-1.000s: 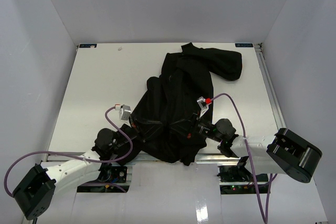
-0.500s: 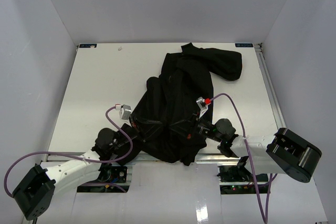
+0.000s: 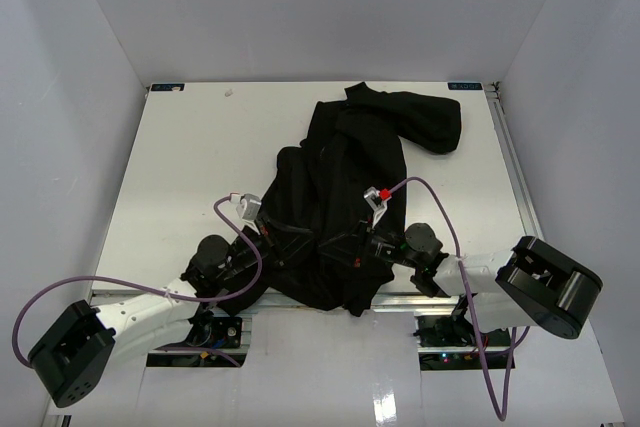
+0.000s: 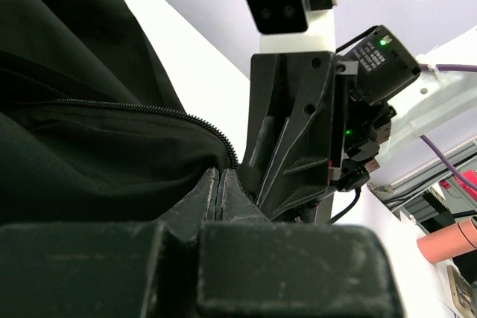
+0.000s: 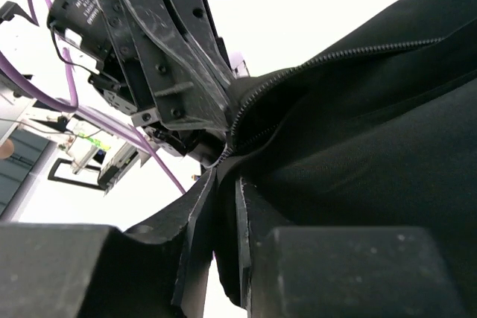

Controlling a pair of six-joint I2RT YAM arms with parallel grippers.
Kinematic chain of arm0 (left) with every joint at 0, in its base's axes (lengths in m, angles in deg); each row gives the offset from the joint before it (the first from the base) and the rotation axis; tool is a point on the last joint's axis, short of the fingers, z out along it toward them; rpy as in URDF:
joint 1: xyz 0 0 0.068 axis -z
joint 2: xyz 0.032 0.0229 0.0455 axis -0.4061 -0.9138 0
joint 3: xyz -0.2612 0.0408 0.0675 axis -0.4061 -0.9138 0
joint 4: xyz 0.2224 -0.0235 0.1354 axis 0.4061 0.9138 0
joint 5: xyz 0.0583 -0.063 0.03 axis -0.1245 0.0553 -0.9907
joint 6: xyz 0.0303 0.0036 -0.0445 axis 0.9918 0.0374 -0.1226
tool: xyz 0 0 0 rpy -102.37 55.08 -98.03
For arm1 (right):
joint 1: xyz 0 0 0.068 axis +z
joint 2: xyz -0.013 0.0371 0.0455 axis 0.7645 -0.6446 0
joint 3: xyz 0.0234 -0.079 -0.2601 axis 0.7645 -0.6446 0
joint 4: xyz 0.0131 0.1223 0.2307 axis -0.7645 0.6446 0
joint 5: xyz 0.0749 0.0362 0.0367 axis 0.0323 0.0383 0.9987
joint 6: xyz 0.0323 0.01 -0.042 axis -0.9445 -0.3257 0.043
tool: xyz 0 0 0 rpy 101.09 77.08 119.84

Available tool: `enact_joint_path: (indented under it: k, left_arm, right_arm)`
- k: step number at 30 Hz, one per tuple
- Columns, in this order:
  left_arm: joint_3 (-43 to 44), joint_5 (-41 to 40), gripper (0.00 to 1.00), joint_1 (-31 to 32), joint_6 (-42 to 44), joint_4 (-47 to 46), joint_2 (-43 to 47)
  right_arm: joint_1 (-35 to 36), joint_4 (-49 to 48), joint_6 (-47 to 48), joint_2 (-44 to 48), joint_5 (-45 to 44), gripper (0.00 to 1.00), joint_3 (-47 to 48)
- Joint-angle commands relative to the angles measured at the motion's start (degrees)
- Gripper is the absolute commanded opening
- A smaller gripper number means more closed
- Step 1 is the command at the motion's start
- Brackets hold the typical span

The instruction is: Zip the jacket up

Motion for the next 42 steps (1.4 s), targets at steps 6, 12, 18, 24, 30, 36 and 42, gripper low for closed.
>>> enact_joint_path:
  k: [6, 12, 18, 24, 30, 36, 42]
  left_arm:
    - [2.3, -0.2, 0.0, 0.2, 0.6, 0.5, 0.7]
    - [2.5, -0.6, 0.0, 0.2, 1.0, 1.1, 0.6]
    - [2.3, -1.0, 0.0, 0.2, 1.3, 1.0, 0.2]
    - [1.6, -1.3, 0.0, 0.1, 1.4, 0.4, 1.2]
    - [1.0, -3.8, 0.0, 0.1, 1.6, 5.1, 8.0]
    - [-2.2, -7.5, 0.0, 0.2, 0.7, 6.0, 14.7]
    - [-2.5, -7.0, 0.0, 0.2, 0.6, 4.8, 14.7]
  right_arm:
    - [0.1, -19.8, 0.6, -0.2, 4.9, 0.27, 2.7]
    - [0.2, -19.3, 1.1, -0.4, 6.1, 0.32, 2.7]
    - [0.1, -19.5, 1.0, -0.8, 6.8, 0.35, 2.9]
    - [0.1, -17.7, 1.1, -1.9, 7.4, 0.08, 3.7]
    - [0.0, -18.0, 3.6, -2.5, 5.9, 0.08, 5.1]
    - [0.1, -20.2, 5.7, -0.5, 2.2, 0.08, 5.5]
    - [0.1, -21.5, 6.3, 1.0, -1.6, 0.08, 4.8]
